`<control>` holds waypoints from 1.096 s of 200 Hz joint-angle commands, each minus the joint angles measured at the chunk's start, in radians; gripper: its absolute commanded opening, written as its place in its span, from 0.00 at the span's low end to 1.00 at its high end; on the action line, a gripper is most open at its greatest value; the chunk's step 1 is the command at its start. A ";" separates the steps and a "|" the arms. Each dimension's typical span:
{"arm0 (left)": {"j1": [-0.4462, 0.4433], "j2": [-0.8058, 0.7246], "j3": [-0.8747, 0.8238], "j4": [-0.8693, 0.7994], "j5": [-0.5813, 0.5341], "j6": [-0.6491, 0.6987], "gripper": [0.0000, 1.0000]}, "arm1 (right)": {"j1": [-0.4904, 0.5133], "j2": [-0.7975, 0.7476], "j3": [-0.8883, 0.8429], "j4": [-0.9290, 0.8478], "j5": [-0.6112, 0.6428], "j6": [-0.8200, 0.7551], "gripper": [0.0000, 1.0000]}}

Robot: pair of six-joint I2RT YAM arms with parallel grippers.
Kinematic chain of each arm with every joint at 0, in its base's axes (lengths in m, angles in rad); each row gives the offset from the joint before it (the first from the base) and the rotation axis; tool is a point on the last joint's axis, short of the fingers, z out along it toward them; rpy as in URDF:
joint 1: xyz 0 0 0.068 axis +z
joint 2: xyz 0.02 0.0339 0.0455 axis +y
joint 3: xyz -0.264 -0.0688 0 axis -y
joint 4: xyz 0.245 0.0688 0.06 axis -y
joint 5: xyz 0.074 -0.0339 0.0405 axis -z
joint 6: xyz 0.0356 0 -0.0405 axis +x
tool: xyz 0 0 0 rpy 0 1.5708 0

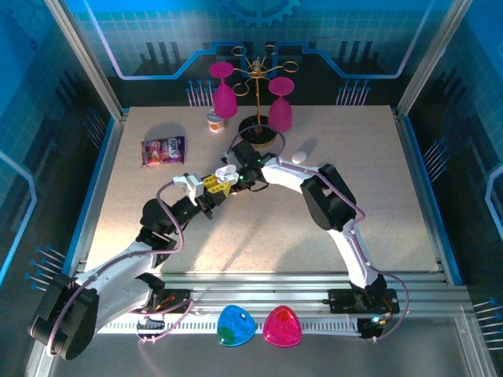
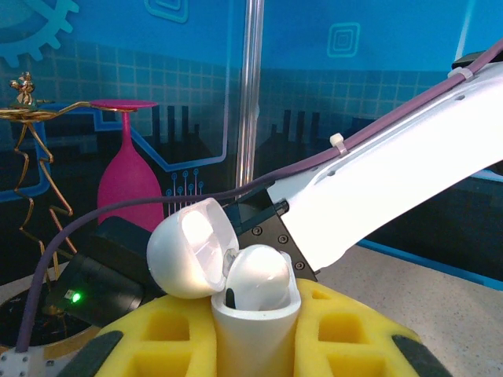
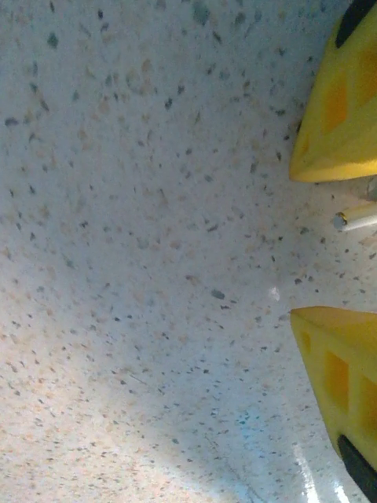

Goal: Insert the wireless bluetooth earbuds into the charging case

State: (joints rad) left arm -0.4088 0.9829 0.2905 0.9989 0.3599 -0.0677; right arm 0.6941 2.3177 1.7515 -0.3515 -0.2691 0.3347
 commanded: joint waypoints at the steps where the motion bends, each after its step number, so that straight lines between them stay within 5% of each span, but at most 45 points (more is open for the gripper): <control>1: 0.001 -0.002 -0.007 0.026 0.013 0.016 0.03 | 0.041 0.014 0.022 -0.131 -0.075 -0.106 0.45; 108: 0.002 -0.029 -0.008 0.012 0.010 0.011 0.04 | 0.094 -0.063 0.034 -0.327 -0.111 -0.314 0.44; 180: 0.002 -0.035 -0.004 0.018 0.011 0.010 0.04 | 0.090 -0.352 -0.397 0.179 0.203 0.077 0.52; 219: 0.001 -0.033 -0.004 0.017 0.012 0.011 0.04 | 0.065 -0.399 -0.501 0.184 0.204 0.319 0.43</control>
State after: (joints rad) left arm -0.4088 0.9634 0.2905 0.9985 0.3599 -0.0685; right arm 0.7715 1.9289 1.2751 -0.2222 -0.0948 0.4606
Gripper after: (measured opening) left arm 0.179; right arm 0.448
